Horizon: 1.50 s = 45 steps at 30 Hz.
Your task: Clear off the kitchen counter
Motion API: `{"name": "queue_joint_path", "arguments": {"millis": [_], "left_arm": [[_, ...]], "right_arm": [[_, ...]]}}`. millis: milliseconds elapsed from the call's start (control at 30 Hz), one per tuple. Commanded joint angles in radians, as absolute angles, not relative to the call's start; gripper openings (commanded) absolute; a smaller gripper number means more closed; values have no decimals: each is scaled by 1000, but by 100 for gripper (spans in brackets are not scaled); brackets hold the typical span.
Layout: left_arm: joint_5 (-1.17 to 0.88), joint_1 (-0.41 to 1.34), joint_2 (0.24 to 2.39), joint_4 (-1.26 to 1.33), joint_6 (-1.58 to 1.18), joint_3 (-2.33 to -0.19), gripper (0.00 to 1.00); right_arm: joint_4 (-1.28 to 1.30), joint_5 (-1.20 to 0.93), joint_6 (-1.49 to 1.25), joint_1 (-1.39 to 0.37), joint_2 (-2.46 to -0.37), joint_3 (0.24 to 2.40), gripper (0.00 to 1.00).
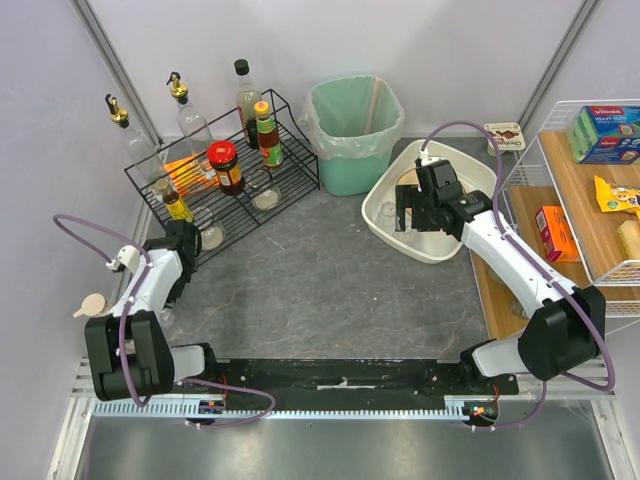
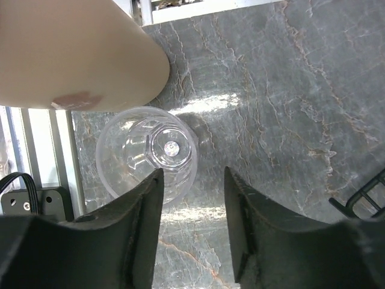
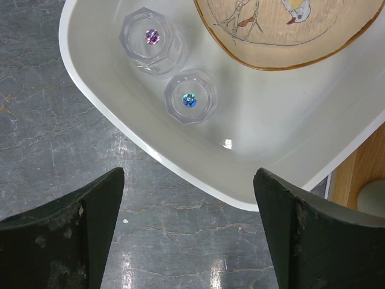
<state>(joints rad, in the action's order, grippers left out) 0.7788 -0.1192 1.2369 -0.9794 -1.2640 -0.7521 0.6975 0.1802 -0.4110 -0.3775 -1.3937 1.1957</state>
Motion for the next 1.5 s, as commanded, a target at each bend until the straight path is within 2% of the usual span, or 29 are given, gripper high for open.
{"name": "queue_joint_path", "arguments": {"millis": [0, 200, 267, 333, 600, 667, 700, 767, 967, 1133, 1333, 1467], "left_arm": [[796, -136, 1269, -971, -1285, -764, 41], [824, -141, 1241, -1000, -1327, -742, 16], [825, -140, 1229, -1000, -1319, -749, 13], [807, -138, 1215, -999, -1302, -759, 2], [691, -138, 1031, -942, -1154, -762, 2], [593, -138, 1002, -911, -1071, -781, 2], [451, -137, 988, -860, -911, -807, 2], [340, -115, 957, -839, -836, -816, 2], [167, -61, 838, -876, -730, -868, 2], [20, -46, 810, -951, -655, -1018, 2], [-341, -46, 882, -957, -545, -1189, 2], [-641, -43, 907, -847, -512, -1249, 2]], "right_arm": [[701, 172, -420, -376, -1399, 1226, 95], [701, 176, -393, -376, -1445, 1269, 95], [703, 176, -391, -374, -1459, 1279, 94], [701, 173, -394, -376, -1468, 1287, 95], [675, 91, -416, -376, -1447, 1298, 94], [663, 55, -420, -374, -1434, 1296, 95], [638, 16, -419, -374, -1411, 1289, 98], [609, 3, -419, -374, -1388, 1278, 98], [578, -70, -446, -377, -1368, 1269, 98], [545, -199, -448, -379, -1353, 1250, 98], [376, -480, -530, -403, -1368, 1194, 98], [185, -547, -652, -486, -1371, 1170, 98]]}}
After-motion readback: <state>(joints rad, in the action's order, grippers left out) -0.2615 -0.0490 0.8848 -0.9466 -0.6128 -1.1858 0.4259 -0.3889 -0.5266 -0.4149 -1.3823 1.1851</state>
